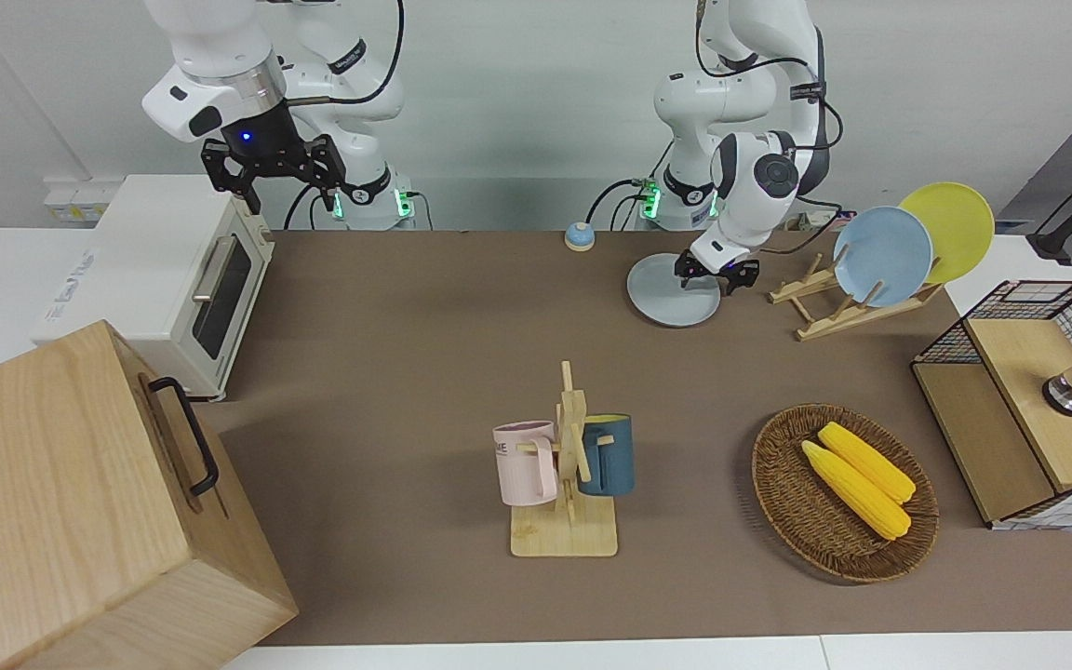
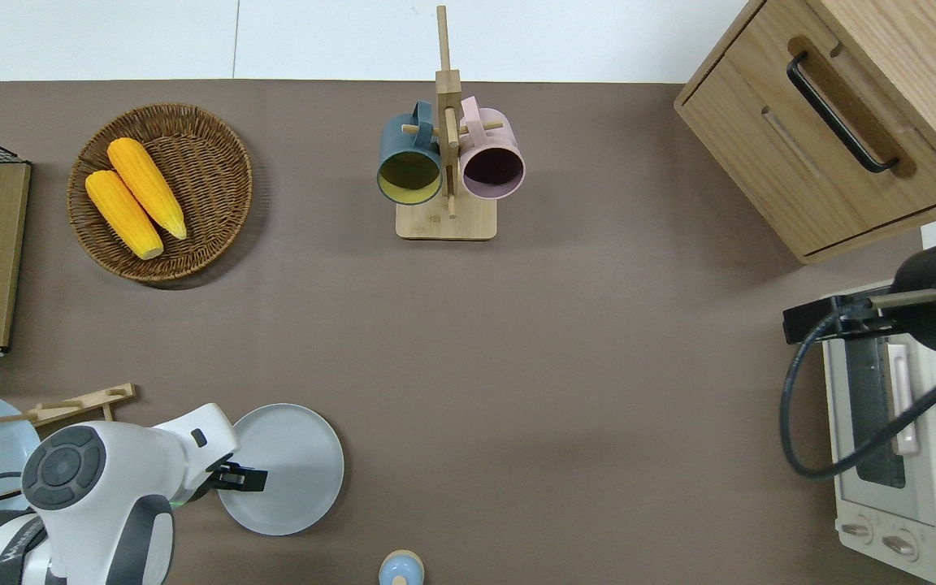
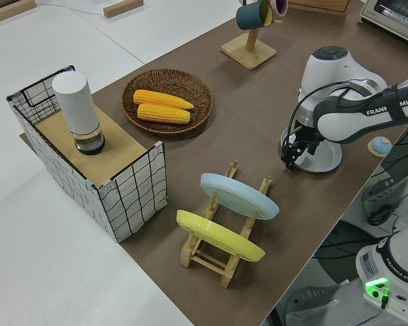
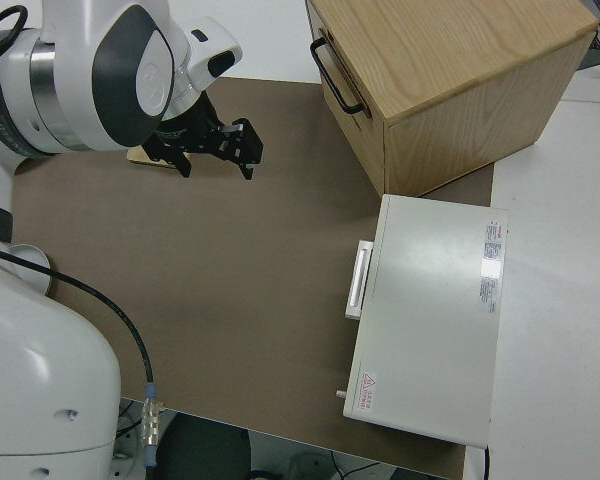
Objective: Pick gray plate from table and place it on lower plate rack with left arm
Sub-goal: 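Lower the left gripper onto the gray plate's rim and grasp it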
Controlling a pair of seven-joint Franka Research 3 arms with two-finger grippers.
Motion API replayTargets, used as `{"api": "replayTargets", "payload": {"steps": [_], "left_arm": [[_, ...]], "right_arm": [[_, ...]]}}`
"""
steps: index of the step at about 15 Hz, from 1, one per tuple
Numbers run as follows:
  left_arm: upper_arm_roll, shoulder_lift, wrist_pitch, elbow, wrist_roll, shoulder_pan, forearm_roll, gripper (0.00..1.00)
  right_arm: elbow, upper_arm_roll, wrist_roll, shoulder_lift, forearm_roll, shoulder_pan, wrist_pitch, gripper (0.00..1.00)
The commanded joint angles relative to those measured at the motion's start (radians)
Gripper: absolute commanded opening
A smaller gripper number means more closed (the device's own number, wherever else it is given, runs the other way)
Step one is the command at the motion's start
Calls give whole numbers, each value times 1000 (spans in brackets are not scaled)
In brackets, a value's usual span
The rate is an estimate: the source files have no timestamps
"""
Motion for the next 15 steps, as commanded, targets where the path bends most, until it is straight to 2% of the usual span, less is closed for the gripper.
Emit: {"api": "replayTargets", "payload": {"steps": [1, 2, 8, 9, 15], "left_arm": [[7, 29, 58, -17, -10, -18, -12, 971], [7, 27, 56, -17, -10, -18, -12, 898], [8, 26, 47, -17, -10, -18, -12, 82], [7, 26, 47, -17, -10, -20, -12, 1], [8, 14, 16, -11, -7, -16, -11, 0]], "right_arm": [[6, 7, 0, -2, 7, -7, -14, 990], [6, 7, -1, -2, 7, -7, -14, 990], [6, 5, -1, -2, 7, -7, -14, 990], [6, 5, 0, -2, 7, -7, -14, 987], [6, 7, 0, -2, 7, -7, -14, 987]]}}
